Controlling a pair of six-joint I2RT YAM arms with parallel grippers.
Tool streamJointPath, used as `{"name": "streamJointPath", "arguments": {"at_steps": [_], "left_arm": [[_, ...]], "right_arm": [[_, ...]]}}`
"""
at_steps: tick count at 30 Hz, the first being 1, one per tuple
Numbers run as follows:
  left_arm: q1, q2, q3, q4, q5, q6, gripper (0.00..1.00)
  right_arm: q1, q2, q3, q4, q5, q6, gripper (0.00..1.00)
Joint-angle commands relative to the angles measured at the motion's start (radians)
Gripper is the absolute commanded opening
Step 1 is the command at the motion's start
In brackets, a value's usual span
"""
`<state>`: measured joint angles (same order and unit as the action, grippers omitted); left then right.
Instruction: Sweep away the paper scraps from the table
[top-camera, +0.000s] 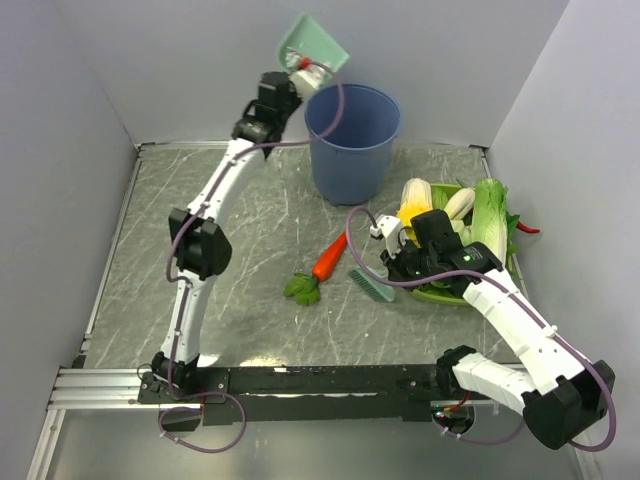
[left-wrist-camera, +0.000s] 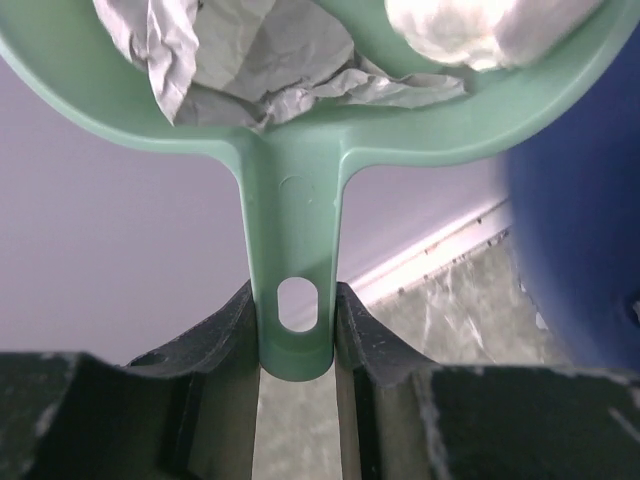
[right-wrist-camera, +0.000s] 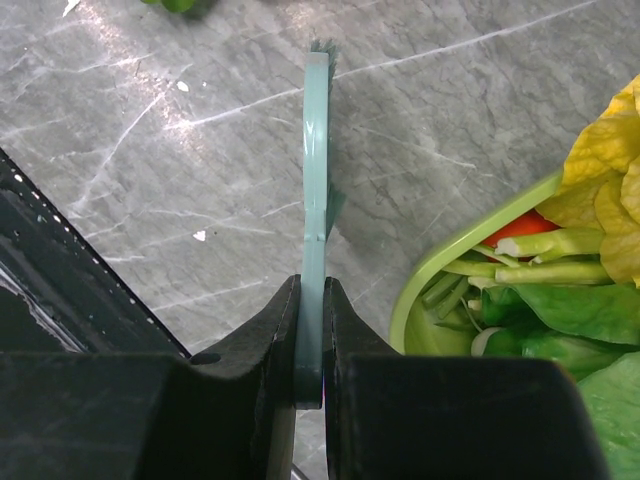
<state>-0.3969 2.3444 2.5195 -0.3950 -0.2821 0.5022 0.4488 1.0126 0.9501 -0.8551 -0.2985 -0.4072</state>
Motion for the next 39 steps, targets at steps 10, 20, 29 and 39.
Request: {"name": "streamJointPath", "arguments": {"at_steps": [10,20,29,39], "left_arm": [[-0.122,0.052,-0.024,0.535,-0.207,0.739,0.01],[-0.143,0.003,-0.137,0.624,-0.206,0.887,0.01],[-0.145,-0.046,-0.227,0.797,-0.062,1.186,0.01],[-0.144,-0.066,-0.185,0.753,0.018,1.135,0.01]], "right_arm": [[-0.024,-0.035,0.024,0.048,-0.028,0.039,0.0],[-0.035,-0.023,0.026,0.062,-0.045,0.047,0.0],[-0.033,-0.025,0.024,0.07,-0.05,0.044,0.0],[-0.036,-0.025,0.018,0.085,-0.054,0.05,0.0]]}}
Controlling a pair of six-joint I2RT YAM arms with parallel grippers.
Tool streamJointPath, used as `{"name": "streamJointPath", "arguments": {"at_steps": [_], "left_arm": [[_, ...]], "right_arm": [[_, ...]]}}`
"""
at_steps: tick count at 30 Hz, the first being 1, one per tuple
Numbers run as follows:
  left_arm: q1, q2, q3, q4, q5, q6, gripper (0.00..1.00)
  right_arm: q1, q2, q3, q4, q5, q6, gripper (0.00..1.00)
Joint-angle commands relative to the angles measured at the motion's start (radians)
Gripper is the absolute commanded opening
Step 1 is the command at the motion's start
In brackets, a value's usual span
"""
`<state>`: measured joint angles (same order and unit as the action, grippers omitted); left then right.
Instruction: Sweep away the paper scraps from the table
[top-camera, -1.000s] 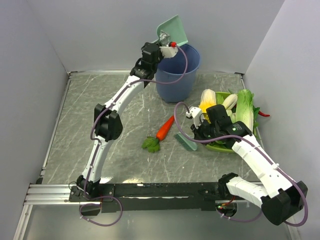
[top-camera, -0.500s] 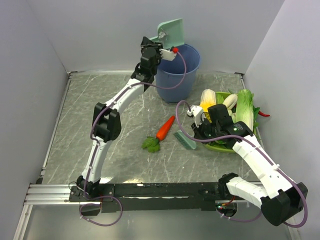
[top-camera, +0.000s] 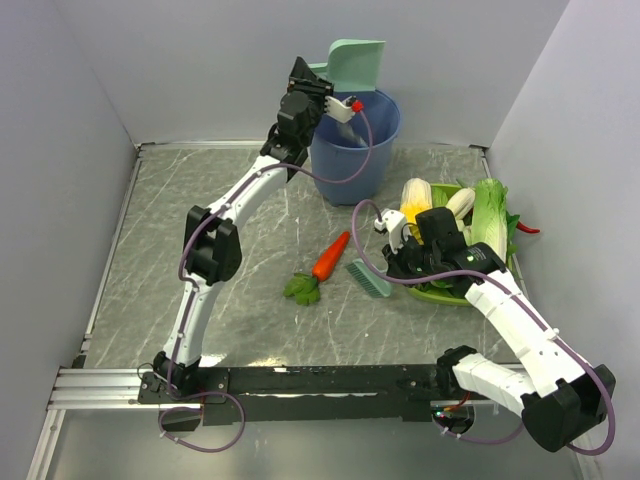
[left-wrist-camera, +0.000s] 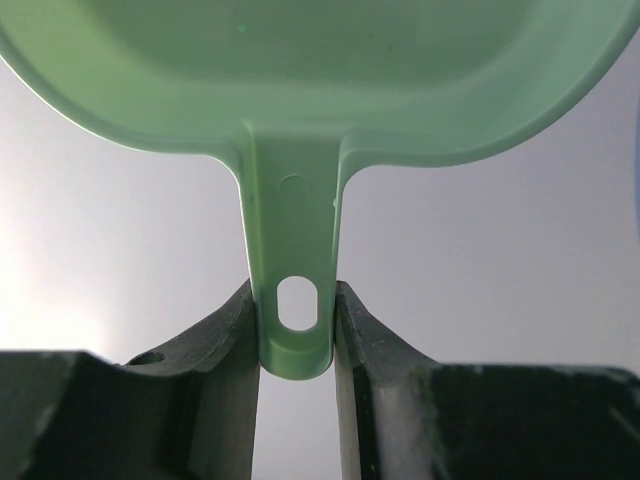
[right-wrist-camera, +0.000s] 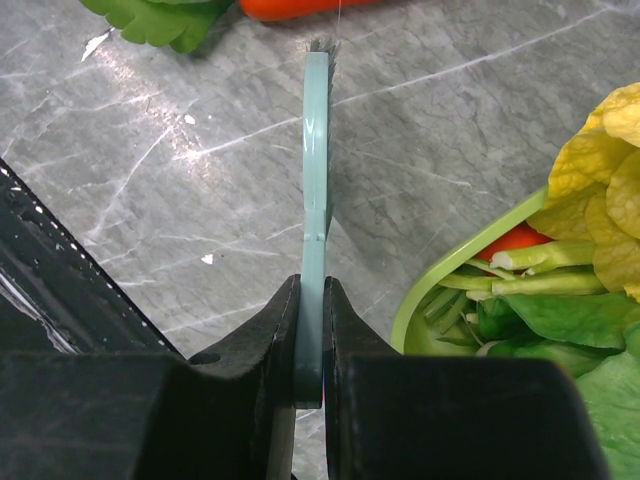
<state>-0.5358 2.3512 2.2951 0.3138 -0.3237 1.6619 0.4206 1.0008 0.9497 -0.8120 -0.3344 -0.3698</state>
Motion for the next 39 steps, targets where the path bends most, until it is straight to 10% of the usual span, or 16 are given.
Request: {"name": "streamJointPath", "arguments": {"at_steps": [1,8,15,26,39], "left_arm": [[-0.009,-0.075,0.046,0.039,0.06,-0.04,0.01],[0.0,-0.067,0.11,0.04,-0.011,-0.126,0.01],[0.054,-0.236,0.035,-0.14,-0.179,-0.569,0.01],[0.292,-0.653,-0.454,-0.878,-0.054,-1.2,0.01],[0.326,-0.856,-1.006,-1.078,0.192,-1.41,0.01]], "right_arm": [[-0.008,-0.008,0.021,0.04,-0.017,0.009,0.0],[-0.006,-0.002,0.02,0.051,-0.022,0.009,0.0],[-0.008,0.01,0.046,0.053,0.006,-0.023,0.0],[-0.008,0.056,0.122,0.077,0.101,-0.087,0.0],[0.072,0.117,0.101,0.325,0.449,-0.358,0.0]]}}
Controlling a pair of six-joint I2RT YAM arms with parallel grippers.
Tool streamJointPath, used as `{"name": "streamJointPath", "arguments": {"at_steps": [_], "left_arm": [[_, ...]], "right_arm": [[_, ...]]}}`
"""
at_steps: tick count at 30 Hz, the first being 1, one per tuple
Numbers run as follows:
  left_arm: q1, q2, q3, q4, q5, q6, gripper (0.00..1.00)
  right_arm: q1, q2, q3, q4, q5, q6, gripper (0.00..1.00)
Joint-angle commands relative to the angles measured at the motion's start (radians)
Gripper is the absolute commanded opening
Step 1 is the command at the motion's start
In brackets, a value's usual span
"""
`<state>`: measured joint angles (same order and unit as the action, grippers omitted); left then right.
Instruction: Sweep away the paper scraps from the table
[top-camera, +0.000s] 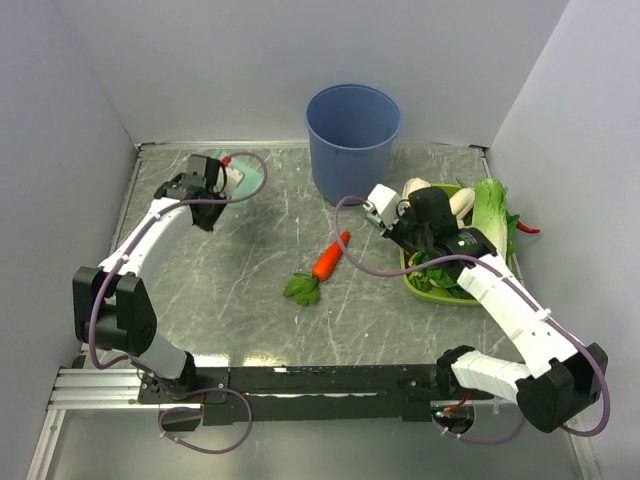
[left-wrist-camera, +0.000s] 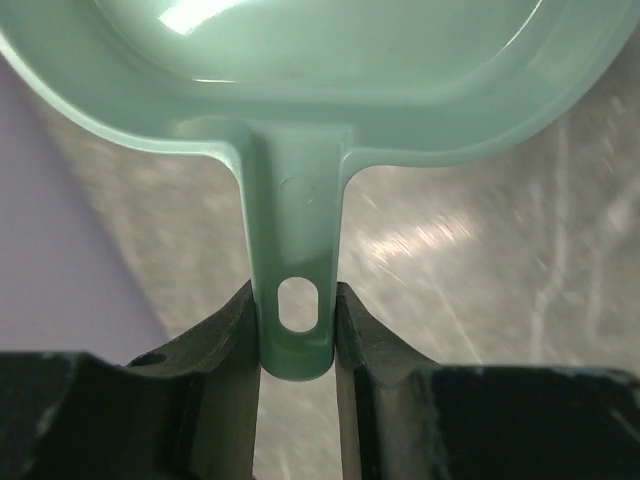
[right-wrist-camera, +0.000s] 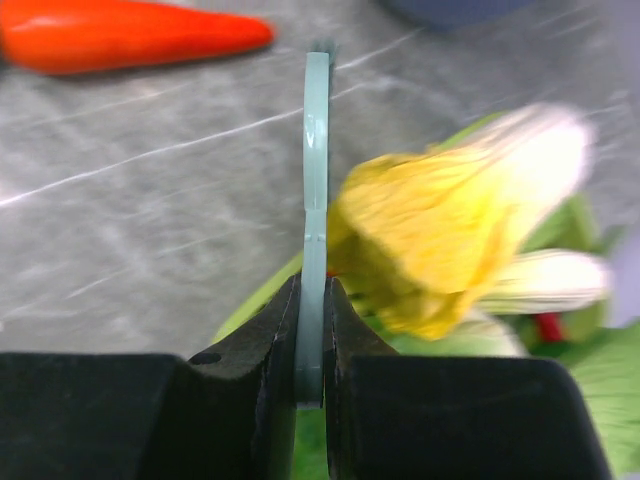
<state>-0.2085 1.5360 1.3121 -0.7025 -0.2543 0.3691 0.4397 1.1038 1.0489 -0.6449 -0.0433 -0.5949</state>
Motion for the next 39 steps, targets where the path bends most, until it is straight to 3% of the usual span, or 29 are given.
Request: {"name": "streamJointPath", "arguments": {"at_steps": [1,10,17,23,25,26,32,33,35,39], "left_arm": [[-0.002,-0.034,-0.045,-0.075,0.162,-0.124,0.01],[-0.002,0.107,-0.096,-0.124,0.289,-0.156,0.01],[-0.002,0.148,-0.163,-0.106,0.342,-0.173,0.01],[-0.002,0.151,-0.194,-0.103,0.355,-0.17,0.1],[-0.002,0.151,-0.195,-0.118,0.369,-0.16,0.22],[-0.002,0.15,-0.197,-0.124,0.375,-0.157,0.3],[-0.002,0.109,-0.198,-0.181,0.377,-0.141,0.49],[-0.002,0.101,-0.195,-0.202,0.375,-0.136,0.52],[-0.002,0.073,-0.175,-0.227,0.374,-0.128,0.72],[-0.002,0.023,-0.133,-0.288,0.372,-0.098,0.82]], "right_arm": [[0.062,0.019,-0.007,0.2,0.177,-0.15,0.0],[0.189,0.053,-0.18,0.341,0.286,-0.276,0.0],[0.26,0.025,-0.25,0.203,0.185,-0.318,0.01],[0.289,0.005,-0.25,0.019,0.05,-0.306,0.23],[0.291,-0.001,-0.234,-0.053,0.004,-0.298,0.37],[0.289,-0.002,-0.228,-0.073,-0.006,-0.29,0.5],[0.289,-0.051,-0.141,-0.235,-0.098,-0.241,0.83],[0.289,-0.064,-0.113,-0.272,-0.107,-0.232,0.84],[0.291,-0.079,-0.087,-0.295,-0.118,-0.194,0.88],[0.286,-0.101,-0.017,-0.331,-0.103,-0.135,0.94]]}}
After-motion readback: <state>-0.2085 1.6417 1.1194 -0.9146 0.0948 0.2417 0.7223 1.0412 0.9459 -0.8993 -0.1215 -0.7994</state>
